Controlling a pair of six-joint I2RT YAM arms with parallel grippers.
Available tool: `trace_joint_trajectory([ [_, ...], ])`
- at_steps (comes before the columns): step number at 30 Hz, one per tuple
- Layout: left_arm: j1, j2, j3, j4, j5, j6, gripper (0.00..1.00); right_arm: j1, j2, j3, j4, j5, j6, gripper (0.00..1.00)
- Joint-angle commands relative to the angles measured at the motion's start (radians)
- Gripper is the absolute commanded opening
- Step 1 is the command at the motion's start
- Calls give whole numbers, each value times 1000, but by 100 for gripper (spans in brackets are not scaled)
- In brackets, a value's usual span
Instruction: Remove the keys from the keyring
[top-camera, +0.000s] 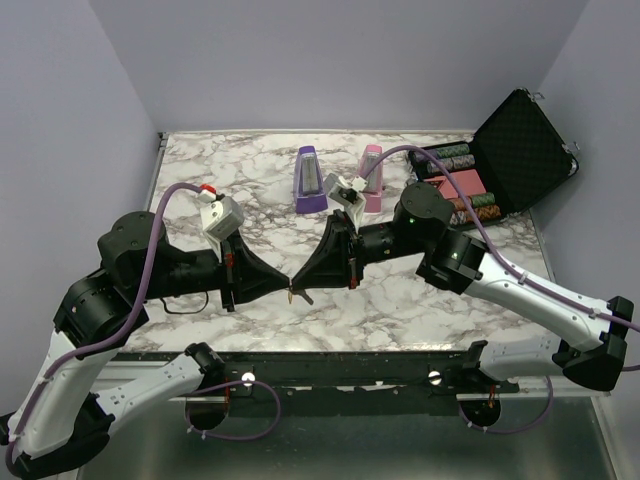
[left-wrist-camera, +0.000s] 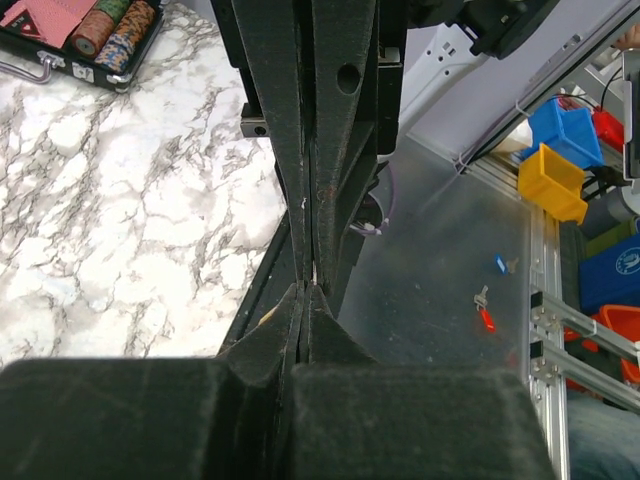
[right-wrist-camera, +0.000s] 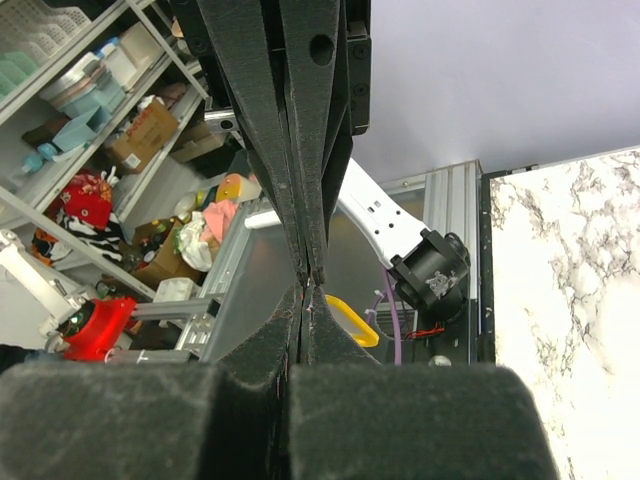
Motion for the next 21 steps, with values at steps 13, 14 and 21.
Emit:
trace_joint_trajectory([
  [13, -17, -88, -121, 227, -49, -182, 0, 7, -4, -1, 74, 40, 17, 1],
  [14, -20, -94, -131, 244, -57, -193, 0, 7, -5, -3, 79, 46, 19, 1],
  [21, -31, -131, -174, 304, -104, -240, 0, 7, -19, -20, 106, 83, 26, 1],
])
